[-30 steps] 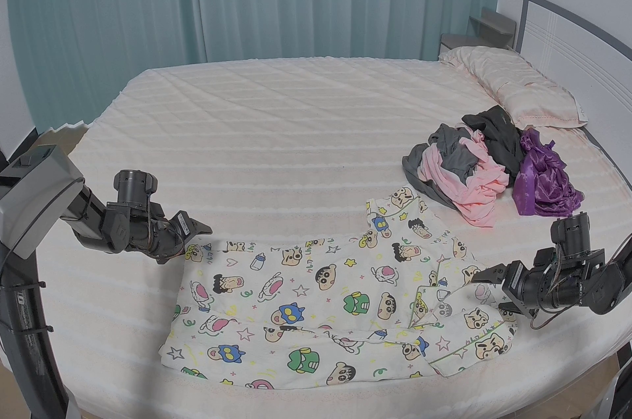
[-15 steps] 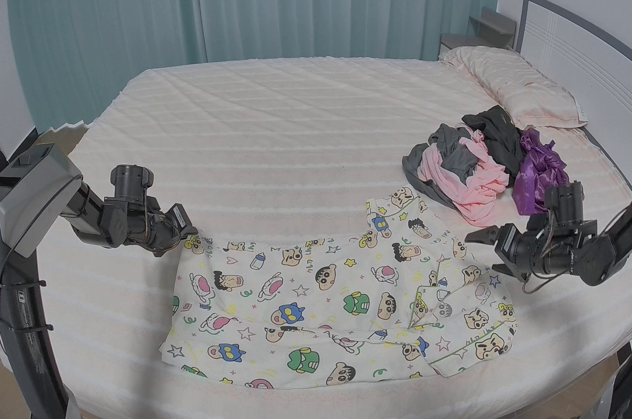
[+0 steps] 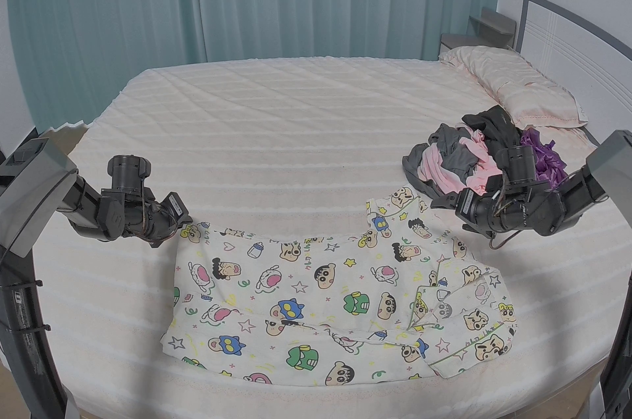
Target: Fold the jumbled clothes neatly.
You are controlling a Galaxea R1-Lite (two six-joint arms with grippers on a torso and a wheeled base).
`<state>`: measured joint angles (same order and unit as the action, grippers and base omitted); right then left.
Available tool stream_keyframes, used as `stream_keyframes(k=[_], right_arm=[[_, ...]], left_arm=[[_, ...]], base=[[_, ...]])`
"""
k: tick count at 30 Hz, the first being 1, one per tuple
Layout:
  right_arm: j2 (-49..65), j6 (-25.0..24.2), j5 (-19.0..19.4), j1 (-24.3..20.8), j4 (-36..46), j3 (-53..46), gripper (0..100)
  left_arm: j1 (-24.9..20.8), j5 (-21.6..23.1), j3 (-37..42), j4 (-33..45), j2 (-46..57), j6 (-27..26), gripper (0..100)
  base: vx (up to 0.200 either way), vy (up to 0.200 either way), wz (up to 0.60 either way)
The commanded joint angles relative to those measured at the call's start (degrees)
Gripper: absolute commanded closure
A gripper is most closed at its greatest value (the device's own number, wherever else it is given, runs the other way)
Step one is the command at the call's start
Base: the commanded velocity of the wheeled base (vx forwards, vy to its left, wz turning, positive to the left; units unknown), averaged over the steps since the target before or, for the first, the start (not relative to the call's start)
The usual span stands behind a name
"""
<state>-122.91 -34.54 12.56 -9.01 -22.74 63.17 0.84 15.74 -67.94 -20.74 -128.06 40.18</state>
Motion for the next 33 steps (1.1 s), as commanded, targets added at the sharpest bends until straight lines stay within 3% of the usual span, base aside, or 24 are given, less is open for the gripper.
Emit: stream_keyframes(k=[1, 8, 16, 28, 29, 33], right_arm=[[-11.04, 6.32, -1.13, -1.01, 5.07, 11.54, 0], [-17.46, 11.77, -5.35, -0.75, 7.97, 21.99, 0], [-20.62, 12.83, -4.03, -0.92, 8.06, 28.50, 0], [-23.26, 12.56, -1.48, -1.01, 8.06, 30.78, 0], [-23.17, 12.65, -1.48, -1.01, 7.97, 30.70, 100], [-22.91, 12.56, -1.48, -0.92, 7.53, 30.61, 100]], left_arm=[[-0.14, -0.53, 1.14, 0.26, 1.41, 1.13, 100], [-0.23, -0.53, 1.84, 0.35, 2.55, 1.13, 100], [-0.23, -0.53, 2.99, 0.26, 2.82, 1.13, 100], [-0.23, -0.53, 2.90, 0.35, 2.91, 1.13, 100], [-0.23, -0.53, 2.90, 0.35, 2.82, 1.13, 100], [-0.23, -0.53, 2.81, 0.35, 2.82, 1.13, 100]], base=[[0.000, 0.000, 0.00], [0.000, 0.000, 0.00], [0.000, 0.000, 0.00], [0.000, 0.000, 0.00], [0.000, 0.000, 0.00], [0.000, 0.000, 0.00]])
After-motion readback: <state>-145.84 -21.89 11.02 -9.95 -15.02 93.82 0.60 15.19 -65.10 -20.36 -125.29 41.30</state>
